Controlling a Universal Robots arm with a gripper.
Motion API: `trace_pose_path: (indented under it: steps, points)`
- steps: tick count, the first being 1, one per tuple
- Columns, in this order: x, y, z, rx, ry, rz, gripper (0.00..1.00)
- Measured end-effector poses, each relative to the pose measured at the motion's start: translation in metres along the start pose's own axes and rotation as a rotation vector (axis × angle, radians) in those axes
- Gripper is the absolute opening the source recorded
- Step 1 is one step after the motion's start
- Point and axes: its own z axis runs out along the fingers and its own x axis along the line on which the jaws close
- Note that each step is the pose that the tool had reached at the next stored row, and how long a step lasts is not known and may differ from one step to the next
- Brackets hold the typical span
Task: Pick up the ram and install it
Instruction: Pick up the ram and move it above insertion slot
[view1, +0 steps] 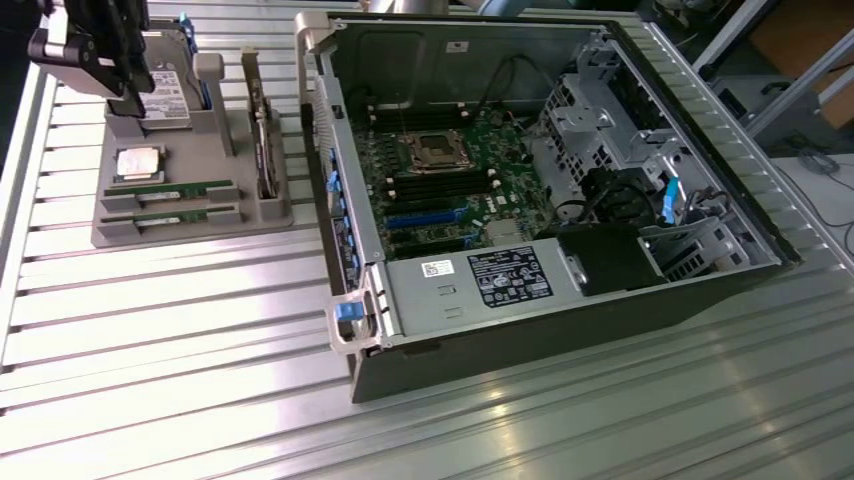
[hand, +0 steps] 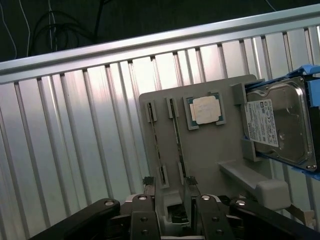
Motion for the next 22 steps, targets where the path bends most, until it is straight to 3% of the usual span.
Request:
trace_pose_path:
  steps: [22]
  points:
    - [0.0003,-0.0004,0.0098,0.0,0.0,0.0,0.36]
